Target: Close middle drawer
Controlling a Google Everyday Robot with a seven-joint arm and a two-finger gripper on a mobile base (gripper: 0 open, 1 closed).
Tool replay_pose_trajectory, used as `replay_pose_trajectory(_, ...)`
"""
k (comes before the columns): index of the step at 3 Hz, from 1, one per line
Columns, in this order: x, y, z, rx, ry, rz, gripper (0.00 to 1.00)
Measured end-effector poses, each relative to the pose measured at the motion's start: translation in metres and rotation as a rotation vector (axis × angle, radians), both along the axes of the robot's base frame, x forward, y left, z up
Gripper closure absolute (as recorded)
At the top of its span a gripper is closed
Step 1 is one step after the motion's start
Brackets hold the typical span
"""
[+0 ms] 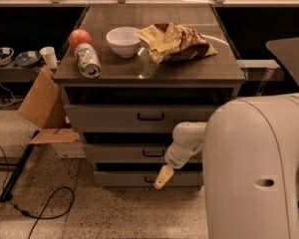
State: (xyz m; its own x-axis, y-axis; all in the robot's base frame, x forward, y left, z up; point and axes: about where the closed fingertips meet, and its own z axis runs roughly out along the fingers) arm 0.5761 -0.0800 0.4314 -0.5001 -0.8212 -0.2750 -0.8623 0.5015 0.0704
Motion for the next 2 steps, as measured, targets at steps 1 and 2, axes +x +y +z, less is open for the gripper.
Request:
replay_pose_trajectory(1,-0.0152,-0.021,0.0026,-0.013,0.038,-0.025,0.0)
replay_pose_trajectory(2,-0.0152,-0.021,0.0026,-0.013,0.038,-0.025,0.0)
